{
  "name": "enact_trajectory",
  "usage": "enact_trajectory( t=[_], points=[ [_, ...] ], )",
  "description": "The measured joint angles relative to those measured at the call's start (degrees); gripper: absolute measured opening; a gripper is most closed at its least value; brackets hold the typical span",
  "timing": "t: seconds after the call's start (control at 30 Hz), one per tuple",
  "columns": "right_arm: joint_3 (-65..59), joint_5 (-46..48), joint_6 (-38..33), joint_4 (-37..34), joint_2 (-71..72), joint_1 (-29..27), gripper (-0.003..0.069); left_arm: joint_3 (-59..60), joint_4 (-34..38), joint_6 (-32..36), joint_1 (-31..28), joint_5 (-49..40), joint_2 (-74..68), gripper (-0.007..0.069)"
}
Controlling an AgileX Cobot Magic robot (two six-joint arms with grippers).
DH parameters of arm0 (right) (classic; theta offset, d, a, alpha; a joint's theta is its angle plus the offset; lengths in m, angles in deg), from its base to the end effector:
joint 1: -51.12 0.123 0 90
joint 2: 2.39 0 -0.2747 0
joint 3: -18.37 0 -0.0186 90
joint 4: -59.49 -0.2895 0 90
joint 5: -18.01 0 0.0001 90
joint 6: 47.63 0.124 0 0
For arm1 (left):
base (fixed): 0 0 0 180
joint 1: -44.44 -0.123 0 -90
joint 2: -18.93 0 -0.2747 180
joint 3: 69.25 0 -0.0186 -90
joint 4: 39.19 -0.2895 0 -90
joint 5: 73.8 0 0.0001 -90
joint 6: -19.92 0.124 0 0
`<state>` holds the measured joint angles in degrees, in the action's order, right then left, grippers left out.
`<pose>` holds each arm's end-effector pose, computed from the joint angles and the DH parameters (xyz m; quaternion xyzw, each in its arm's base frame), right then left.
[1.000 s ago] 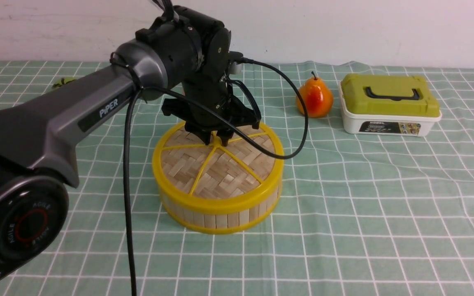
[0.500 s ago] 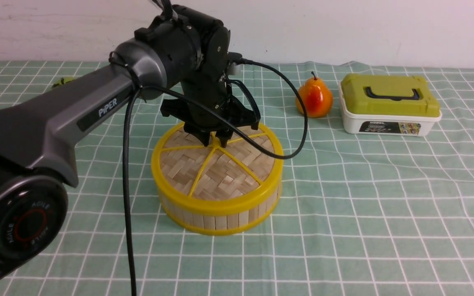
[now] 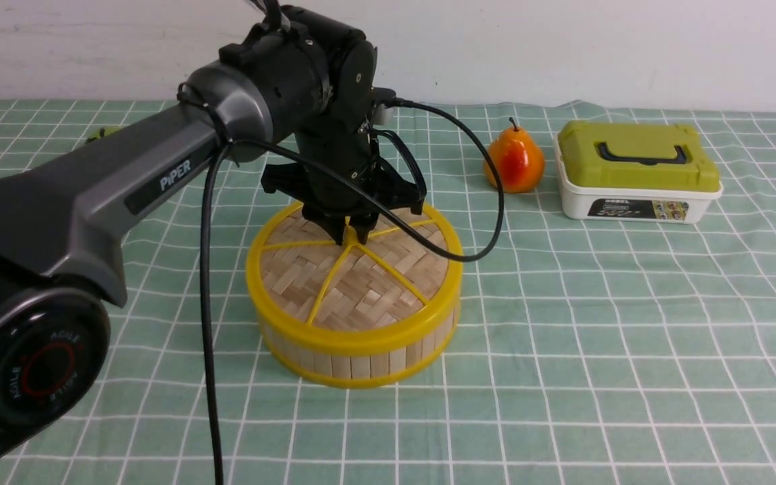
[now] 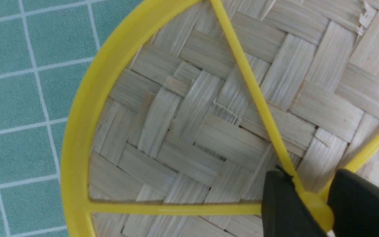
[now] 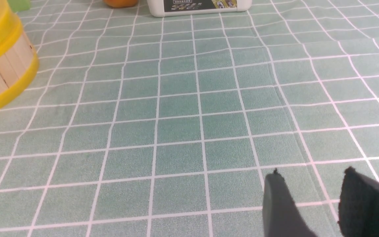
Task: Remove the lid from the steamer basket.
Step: Use the left arm to lift the lid of the steamer, then use the left arm to place the steamer lid on the table
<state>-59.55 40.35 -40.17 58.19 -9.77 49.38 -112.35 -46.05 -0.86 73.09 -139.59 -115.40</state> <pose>0.1327 -0.0030 0.1629 0.0706 0.8040 0.0391 0.5891 0.4717 -0.2423 0.2185 0.0803 0.9750 -0.0301 0.2050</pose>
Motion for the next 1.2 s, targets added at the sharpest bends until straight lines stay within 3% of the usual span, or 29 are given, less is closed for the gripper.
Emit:
enact_trajectory(
  t=[0.13,0.47,0.87,1.0,1.2],
  points=[
    [0.0,0.0,0.0,0.0,0.0,0.0,0.0242,-0.1,0.2,0.0,0.0,-0.2,0.1,0.0115],
    [0.0,0.0,0.0,0.0,0.0,0.0,0.0242,-1.6,0.4,0.0,0.0,-1.8,-0.1,0.0113],
    [0.0,0.0,0.0,0.0,0.0,0.0,0.0242,-13.9,2.2,0.0,-0.1,-5.4,2.2,0.0113],
    [0.0,0.0,0.0,0.0,0.0,0.0,0.0242,-13.3,1.0,0.0,-0.1,-5.4,5.3,0.0113],
    [0.0,0.0,0.0,0.0,0.0,0.0,0.0242,-3.2,-1.6,0.0,-1.3,-5.4,14.3,0.0113]
  ],
)
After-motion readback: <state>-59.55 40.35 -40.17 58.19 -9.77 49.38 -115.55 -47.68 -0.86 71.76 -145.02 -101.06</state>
